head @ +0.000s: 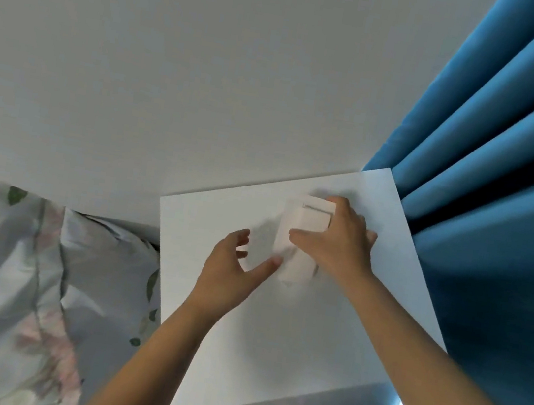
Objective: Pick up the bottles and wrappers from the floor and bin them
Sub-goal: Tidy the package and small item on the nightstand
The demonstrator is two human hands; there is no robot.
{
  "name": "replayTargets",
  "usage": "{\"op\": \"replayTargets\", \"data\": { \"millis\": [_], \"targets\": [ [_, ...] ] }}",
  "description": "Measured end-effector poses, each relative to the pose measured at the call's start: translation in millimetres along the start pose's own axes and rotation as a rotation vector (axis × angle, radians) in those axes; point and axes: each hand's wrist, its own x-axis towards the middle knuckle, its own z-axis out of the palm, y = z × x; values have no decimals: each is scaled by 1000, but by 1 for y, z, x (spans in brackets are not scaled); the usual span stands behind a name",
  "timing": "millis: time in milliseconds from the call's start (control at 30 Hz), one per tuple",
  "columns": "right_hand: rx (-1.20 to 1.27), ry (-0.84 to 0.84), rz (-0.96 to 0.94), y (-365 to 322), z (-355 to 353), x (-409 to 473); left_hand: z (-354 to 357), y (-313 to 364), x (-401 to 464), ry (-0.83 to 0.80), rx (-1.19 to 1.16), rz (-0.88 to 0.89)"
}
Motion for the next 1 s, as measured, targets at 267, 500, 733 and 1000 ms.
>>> {"op": "replayTargets", "data": {
  "millis": [267, 500, 733, 1000],
  "targets": [
    [266, -68, -266, 4, 3, -5, -14, -5, -15, -89, -308, -127],
    [-610, -298, -492, 13, 30, 38, -36, -36, -40, 84, -276, -203],
    [-90, -314, -196, 56, 23, -20, -33, -54, -68, 81, -293, -188],
    [292, -74, 242, 149, -16, -181, 6, -74, -117, -177, -99, -100]
  ]
}}
